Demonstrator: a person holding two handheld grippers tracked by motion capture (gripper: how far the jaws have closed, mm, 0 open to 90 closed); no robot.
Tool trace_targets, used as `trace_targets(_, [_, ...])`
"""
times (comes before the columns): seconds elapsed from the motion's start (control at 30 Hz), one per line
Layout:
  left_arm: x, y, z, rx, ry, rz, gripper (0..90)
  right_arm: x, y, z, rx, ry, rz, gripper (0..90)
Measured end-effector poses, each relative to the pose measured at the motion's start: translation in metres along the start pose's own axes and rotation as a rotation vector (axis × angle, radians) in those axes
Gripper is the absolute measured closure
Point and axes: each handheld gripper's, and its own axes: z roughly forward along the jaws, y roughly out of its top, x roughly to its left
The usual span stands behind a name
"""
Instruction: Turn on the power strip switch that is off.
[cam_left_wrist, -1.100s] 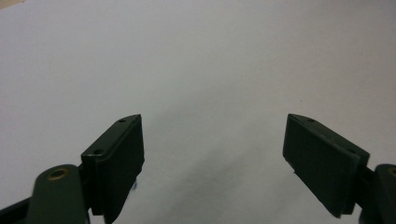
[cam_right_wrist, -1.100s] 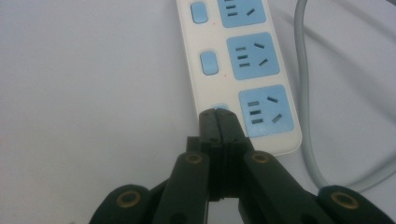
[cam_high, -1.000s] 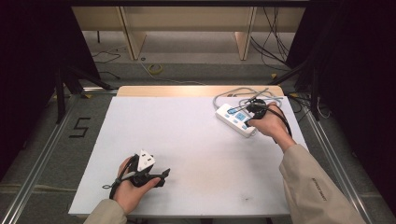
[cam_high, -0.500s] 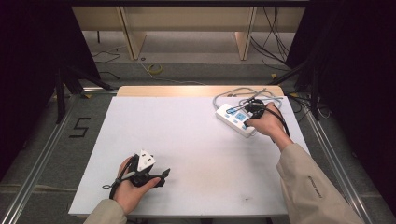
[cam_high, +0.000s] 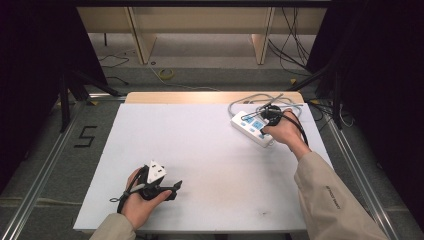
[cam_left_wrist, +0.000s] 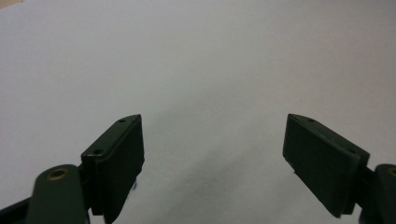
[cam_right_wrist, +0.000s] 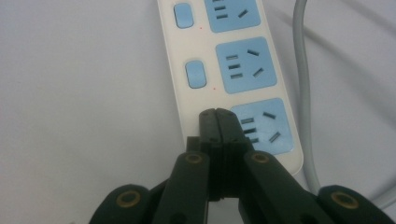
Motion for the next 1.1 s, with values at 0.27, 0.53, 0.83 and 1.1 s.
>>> trace_targets(0.27, [0.0000,0.0001,0.0001,0.000,0.000,0.001,20.5,-0.0012,0.0014,0.0036,0.011,0.005,0.005,90.0])
trace_targets(0.53, [0.0002,0.0002,0.0000,-0.001,0.000,0.002,20.5,-0.0018,0.0019,0.0079,0.019,0.005,0.013,90.0])
trace_targets(0.83, [0.0005,0.0000,0.0001,-0.001,0.001,0.003,20.5,-0.0010,0.0033,0.0096,0.030,0.006,0.014,90.0])
trace_targets(1.1, [0.0001,0.0001,0.0000,-0.001,0.000,0.001,20.5,-0.0009,0.0041,0.0098,0.037,0.005,0.010,90.0])
